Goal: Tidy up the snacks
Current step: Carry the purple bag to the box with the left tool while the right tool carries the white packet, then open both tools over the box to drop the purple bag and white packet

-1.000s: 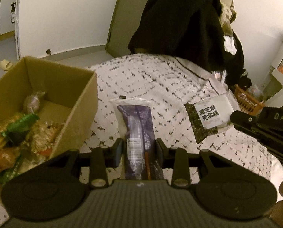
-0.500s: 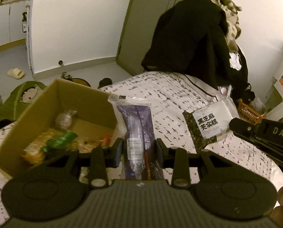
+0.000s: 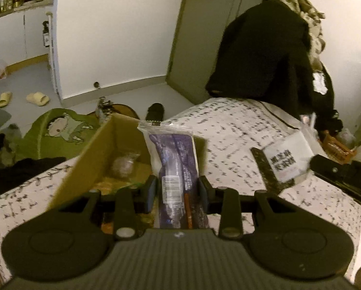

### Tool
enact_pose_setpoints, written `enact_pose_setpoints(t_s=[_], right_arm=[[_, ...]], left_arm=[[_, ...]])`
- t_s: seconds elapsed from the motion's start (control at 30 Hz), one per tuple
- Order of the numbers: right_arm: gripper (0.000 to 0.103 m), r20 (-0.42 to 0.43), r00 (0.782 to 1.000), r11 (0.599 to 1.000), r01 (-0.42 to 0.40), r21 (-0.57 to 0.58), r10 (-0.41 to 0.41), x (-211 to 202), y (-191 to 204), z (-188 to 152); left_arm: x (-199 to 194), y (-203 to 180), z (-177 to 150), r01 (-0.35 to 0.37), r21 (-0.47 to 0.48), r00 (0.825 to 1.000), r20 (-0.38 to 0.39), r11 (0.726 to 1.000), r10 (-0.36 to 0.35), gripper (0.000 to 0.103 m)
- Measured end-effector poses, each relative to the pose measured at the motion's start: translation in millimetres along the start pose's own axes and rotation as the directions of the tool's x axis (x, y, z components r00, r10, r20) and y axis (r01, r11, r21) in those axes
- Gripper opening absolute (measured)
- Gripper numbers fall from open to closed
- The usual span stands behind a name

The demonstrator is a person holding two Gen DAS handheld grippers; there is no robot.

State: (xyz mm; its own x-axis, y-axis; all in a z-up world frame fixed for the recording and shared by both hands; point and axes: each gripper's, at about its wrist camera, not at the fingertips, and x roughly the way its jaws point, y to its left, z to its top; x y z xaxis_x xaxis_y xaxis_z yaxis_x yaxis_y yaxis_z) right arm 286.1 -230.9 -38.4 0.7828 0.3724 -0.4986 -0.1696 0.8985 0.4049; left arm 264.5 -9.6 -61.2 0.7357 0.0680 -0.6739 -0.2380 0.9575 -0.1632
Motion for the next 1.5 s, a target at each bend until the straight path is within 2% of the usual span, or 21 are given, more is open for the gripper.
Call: enact_pose_setpoints(t_s=[0.27,0.7,0.8,1.3,1.5], right_arm=[[0.008,-0.012,1.000,1.000,-0.006,-0.012,0.006,6,14,-6],[0.008,-0.003,0.999,0.999,-0.041,-0.029,0.040,12,32,-11],[0.008,-0.004,0.999,0.999,-0.040,-0.025,0.040,15,32,-13],[0.008,-0.003,0.994,0.993,-0.114,-0.040,0.114,32,55,-25],[0.008,0.017,0.995,0.993,-0.094,-0.066,0.095,42,63,-31]], left_arm=[[6,22,7,-0.046,0.011,0.999,-0.003,0.999,0.046,0.035],[30,35,17,-0.024,0.019,0.999,-0.020,1.000,0.024,0.036],[30,34,17,-0.057,0.028,0.998,0.008,0.998,0.057,0.039],[14,57,12,-0.114,0.005,0.993,-0.010,0.993,0.114,0.042],[7,63,10,-0.131,0.003,0.991,-0.010,0.991,0.131,0.042]])
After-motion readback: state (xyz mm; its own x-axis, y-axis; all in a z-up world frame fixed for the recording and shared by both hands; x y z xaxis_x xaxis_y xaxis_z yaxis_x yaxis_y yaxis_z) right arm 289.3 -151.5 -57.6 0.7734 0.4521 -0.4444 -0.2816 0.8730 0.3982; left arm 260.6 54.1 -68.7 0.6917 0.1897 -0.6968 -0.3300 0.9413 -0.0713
